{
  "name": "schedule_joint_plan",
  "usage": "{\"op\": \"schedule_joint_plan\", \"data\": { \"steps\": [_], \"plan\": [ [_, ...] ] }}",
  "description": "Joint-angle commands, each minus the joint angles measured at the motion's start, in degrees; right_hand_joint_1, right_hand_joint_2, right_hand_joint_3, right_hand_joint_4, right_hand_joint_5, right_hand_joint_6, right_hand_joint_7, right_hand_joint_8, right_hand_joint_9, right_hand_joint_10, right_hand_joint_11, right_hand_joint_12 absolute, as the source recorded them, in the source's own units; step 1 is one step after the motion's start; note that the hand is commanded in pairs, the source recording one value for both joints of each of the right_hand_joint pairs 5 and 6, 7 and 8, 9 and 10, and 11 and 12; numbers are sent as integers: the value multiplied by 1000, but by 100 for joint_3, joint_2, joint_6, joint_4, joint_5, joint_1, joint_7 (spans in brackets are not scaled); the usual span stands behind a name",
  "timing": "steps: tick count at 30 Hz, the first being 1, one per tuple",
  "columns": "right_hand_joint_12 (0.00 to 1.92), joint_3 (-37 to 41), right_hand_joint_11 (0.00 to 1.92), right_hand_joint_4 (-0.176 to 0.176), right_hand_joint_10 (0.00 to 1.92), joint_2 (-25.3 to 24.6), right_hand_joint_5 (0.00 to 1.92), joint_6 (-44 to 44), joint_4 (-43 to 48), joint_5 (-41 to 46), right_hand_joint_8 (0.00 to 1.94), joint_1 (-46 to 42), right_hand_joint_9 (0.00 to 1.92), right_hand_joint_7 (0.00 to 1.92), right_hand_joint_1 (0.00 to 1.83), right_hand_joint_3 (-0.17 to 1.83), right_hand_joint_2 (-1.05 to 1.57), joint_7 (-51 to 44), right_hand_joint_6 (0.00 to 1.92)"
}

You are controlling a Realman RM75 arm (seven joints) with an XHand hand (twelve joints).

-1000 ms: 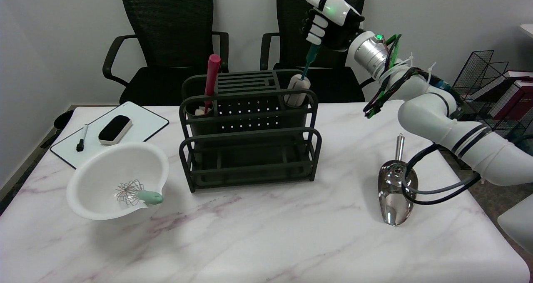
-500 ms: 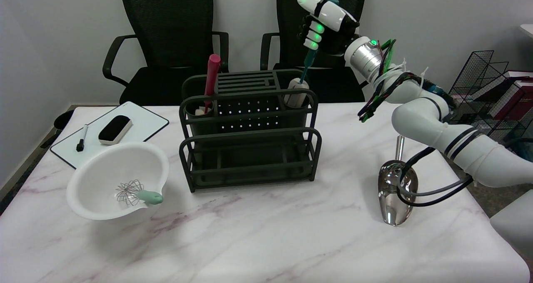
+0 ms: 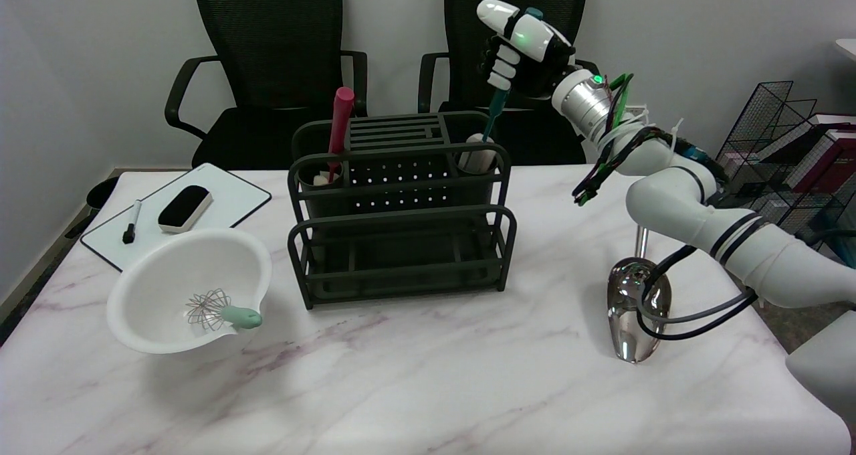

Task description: Place the blue sponge bottle brush into the kitchen storage rack.

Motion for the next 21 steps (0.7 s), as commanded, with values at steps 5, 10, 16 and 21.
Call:
{"op": "schedule_joint_plan", "data": {
  "steps": [5, 10, 16, 21],
  "plan": [
    [1785, -19, 1785, 0, 1898, 9, 1920, 299, 6, -31, 1884, -291, 1898, 1884, 942, 357, 1571, 6, 1920],
    [1629, -27, 1629, 0, 1793, 9, 1920, 323, 6, -31, 1757, -323, 1793, 1757, 933, 344, 1571, 6, 1920],
    [1366, -27, 1366, 0, 1587, -15, 1920, 363, 6, -31, 1542, -331, 1587, 1542, 863, 404, 1571, 6, 1920],
    [1190, -27, 1190, 0, 1344, -15, 1177, 427, 13, -31, 1287, -331, 1344, 1287, 995, 1197, 1157, 6, 1177]
  ]
}}
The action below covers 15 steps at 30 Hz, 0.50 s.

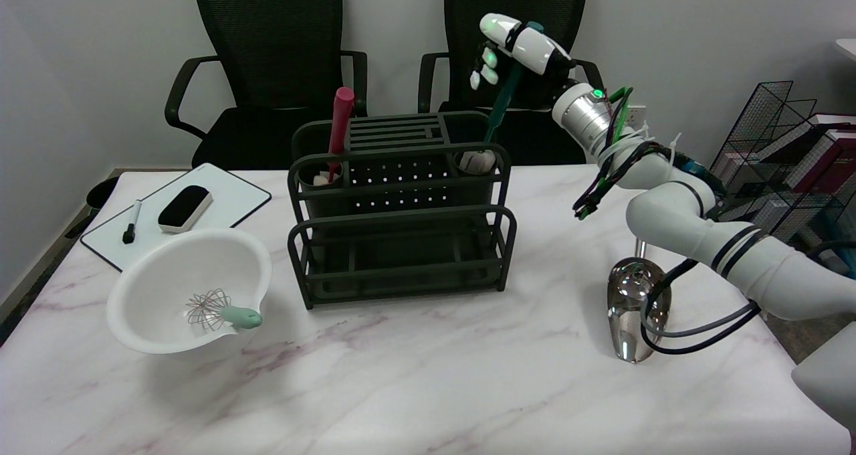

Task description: Place the blue sponge bottle brush into the kitchen storage rack.

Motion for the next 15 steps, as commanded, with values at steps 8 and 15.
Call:
{"op": "schedule_joint_plan", "data": {
  "steps": [8, 15],
  "plan": [
    [1099, -9, 1099, 0, 1095, -8, 585, 350, 17, -7, 1075, -109, 1095, 1075, 1112, 1092, 1073, 4, 585],
    [1028, 101, 1028, 0, 870, 8, 475, 645, 10, -7, 1000, -189, 870, 1000, 1162, 1223, 1016, 4, 475]
  ]
}}
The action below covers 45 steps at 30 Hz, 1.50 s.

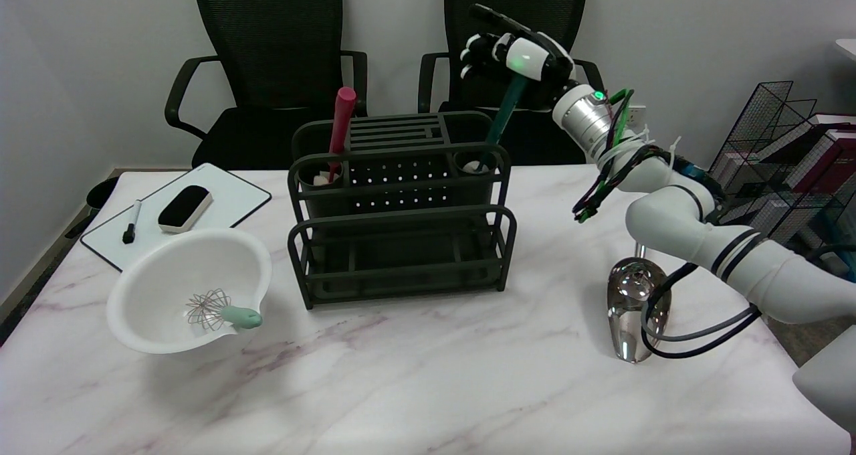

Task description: Place the blue sponge bottle brush into the kitchen storage rack.

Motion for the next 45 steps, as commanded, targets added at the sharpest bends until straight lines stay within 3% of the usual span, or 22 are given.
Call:
{"op": "schedule_joint_plan", "data": {
  "steps": [1, 15, 33, 41, 45],
  "plan": [
    [1015, 152, 1015, 0, 861, 24, 474, 516, -1, -3, 997, -148, 861, 997, 1164, 1234, 1009, 0, 474],
    [881, 1001, 881, 0, 807, 72, 480, 983, 181, -302, 974, -640, 807, 974, 1165, 1306, 978, 0, 480],
    [851, 2873, 851, 0, 815, 57, 547, 1737, 41, -355, 1040, -2508, 815, 1040, 1124, 1341, 1045, -192, 547],
    [864, 3357, 864, 0, 881, -78, 673, 2233, -32, -275, 1118, -3219, 881, 1118, 1086, 1383, 1102, -479, 673],
    [890, 3159, 890, 0, 1129, -150, 753, 2841, -183, -259, 1236, -3493, 1129, 1236, 1042, 1307, 1171, -479, 753]
  ]
}}
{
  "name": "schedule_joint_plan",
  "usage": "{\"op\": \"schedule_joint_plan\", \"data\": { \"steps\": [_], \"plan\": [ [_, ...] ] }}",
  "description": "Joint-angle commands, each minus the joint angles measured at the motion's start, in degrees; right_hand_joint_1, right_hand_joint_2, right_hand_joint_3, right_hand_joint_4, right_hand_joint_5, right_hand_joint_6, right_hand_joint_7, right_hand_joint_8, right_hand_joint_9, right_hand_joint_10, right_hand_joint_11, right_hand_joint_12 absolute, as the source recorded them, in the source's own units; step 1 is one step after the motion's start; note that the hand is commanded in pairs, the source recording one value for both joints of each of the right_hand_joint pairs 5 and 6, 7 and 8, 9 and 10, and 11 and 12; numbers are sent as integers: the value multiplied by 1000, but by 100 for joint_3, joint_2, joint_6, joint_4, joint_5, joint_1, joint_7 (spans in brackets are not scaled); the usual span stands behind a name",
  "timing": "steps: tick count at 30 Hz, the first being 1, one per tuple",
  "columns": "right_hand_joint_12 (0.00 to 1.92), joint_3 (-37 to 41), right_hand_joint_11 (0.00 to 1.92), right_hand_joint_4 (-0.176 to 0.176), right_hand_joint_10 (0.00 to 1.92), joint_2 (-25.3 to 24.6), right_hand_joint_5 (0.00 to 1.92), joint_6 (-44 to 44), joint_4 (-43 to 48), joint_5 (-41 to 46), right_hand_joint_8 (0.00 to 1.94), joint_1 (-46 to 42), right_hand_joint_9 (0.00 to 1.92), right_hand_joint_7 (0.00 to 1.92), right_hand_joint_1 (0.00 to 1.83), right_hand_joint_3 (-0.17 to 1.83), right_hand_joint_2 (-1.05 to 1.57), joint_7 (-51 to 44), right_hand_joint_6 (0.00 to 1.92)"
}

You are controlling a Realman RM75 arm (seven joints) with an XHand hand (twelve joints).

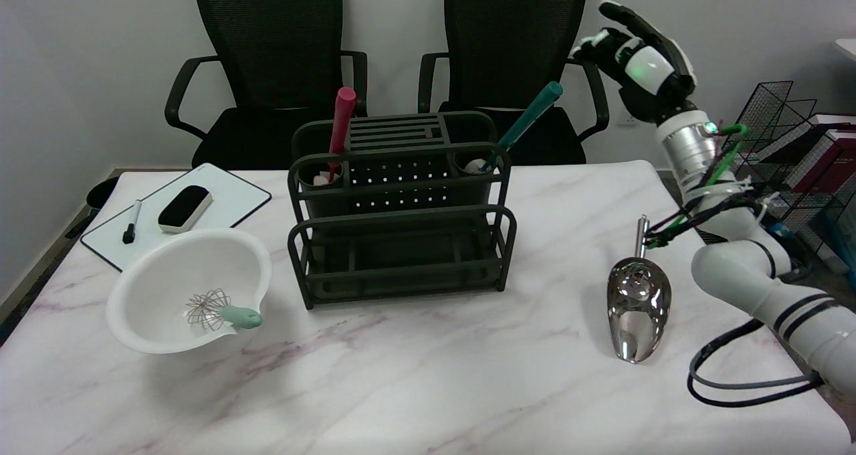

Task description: Place the blue sponge bottle brush into the kitchen storage rack.

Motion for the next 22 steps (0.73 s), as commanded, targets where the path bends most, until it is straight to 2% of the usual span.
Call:
{"op": "schedule_joint_plan", "data": {
  "steps": [1, 4, 6, 13, 22],
  "plan": [
    [955, 710, 955, 0, 1251, -207, 831, 1404, -300, 48, 1322, -1457, 1251, 1322, 1012, 1276, 1203, -305, 831],
    [1061, 386, 1061, 0, 1386, -277, 1000, 1791, -308, 229, 1439, -1661, 1386, 1439, 958, 1229, 1249, -305, 1000],
    [1199, 244, 1199, 0, 1509, -343, 1145, 2110, -308, 272, 1545, -1808, 1509, 1545, 906, 1192, 1323, -321, 1145],
    [1491, 162, 1491, 0, 1702, -699, 1445, 2922, -260, 353, 1738, -2552, 1702, 1738, 778, 1061, 1546, -806, 1445],
    [1641, -271, 1641, 0, 1799, -973, 1547, 3775, -459, 353, 1838, -3040, 1799, 1838, 798, 989, 1564, -1200, 1547]
  ]
}}
